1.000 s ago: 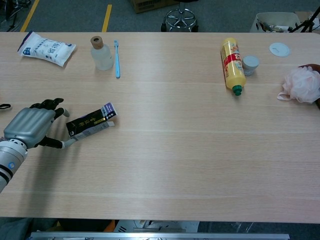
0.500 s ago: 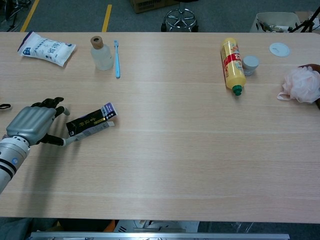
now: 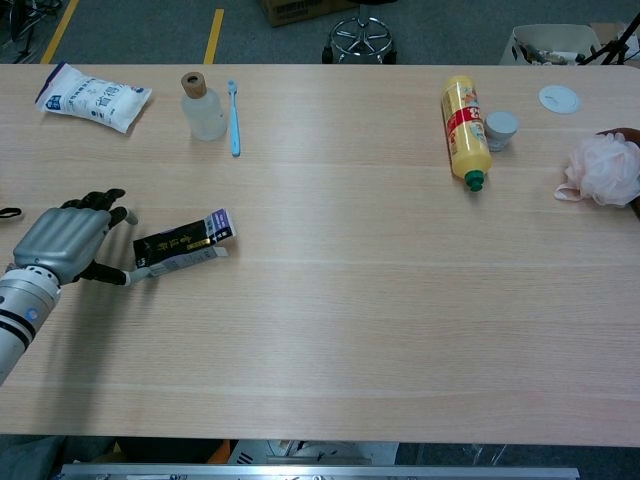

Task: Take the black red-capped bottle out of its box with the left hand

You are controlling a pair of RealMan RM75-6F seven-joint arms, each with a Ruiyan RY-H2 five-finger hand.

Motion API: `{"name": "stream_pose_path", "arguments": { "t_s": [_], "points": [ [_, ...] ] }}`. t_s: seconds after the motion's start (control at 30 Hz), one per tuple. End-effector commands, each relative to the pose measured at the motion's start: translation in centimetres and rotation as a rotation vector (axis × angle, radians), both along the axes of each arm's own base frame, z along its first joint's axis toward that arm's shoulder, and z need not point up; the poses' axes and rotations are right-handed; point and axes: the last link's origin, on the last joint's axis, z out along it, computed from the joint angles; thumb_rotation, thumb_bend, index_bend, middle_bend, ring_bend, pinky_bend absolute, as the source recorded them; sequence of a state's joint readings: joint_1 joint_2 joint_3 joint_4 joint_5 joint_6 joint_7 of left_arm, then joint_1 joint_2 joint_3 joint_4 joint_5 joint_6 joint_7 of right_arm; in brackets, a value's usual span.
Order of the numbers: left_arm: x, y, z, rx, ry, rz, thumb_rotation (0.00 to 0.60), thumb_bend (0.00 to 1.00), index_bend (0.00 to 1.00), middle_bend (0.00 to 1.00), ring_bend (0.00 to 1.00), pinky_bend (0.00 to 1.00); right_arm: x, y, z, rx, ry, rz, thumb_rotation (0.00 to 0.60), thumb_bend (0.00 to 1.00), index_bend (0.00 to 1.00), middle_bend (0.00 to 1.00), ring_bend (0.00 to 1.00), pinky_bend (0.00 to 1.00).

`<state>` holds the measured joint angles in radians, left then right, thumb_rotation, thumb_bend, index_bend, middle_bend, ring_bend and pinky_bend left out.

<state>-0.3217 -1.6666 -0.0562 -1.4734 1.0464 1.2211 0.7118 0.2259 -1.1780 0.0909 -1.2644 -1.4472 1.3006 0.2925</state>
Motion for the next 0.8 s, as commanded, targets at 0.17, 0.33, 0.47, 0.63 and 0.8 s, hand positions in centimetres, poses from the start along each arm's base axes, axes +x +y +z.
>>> {"name": "stream_pose_path", "arguments": {
  "t_s": [0.17, 0.33, 0.47, 0.63, 0.8],
  "points": [
    [-0.2, 0.2, 0.3, 0.014, 0.005, 0.002, 0.358, 0.17, 0.22, 0.0, 0.0, 0.13, -0.1, 0.0, -0.1, 0.003, -0.002, -0.002, 0.6, 0.09, 0.4, 0.25, 0.17, 0.35],
    [-0.2, 0.6, 0.4, 0.026, 0.008, -0.002, 0.368, 0.17, 0.22, 0.0, 0.0, 0.14, -0.1, 0.1, -0.1, 0.002, -0.002, -0.002, 0.6, 0.09, 0.4, 0.25, 0.17, 0.35],
    [-0.3, 1.0, 0.5, 0.039, -0.003, -0.004, 0.389, 0.17, 0.22, 0.0, 0.0, 0.14, -0.1, 0.1, -0.1, 0.004, -0.002, -0.003, 0.6, 0.09, 0.4, 0.25, 0.17, 0.35],
    [-0.4, 1.1, 0.4, 0.036, -0.006, 0.003, 0.407, 0.17, 0.22, 0.0, 0.0, 0.14, -0.2, 0.1, -0.2, 0.005, -0.002, -0.006, 0.6, 0.09, 0.4, 0.25, 0.17, 0.35],
    [-0.2, 0.6, 0.3, 0.022, -0.008, -0.005, 0.441, 0.17, 0.23, 0.0, 0.0, 0.14, -0.2, 0.1, -0.2, 0.006, -0.005, -0.007, 0.6, 0.09, 0.4, 0.25, 0.17, 0.35]
  ]
}}
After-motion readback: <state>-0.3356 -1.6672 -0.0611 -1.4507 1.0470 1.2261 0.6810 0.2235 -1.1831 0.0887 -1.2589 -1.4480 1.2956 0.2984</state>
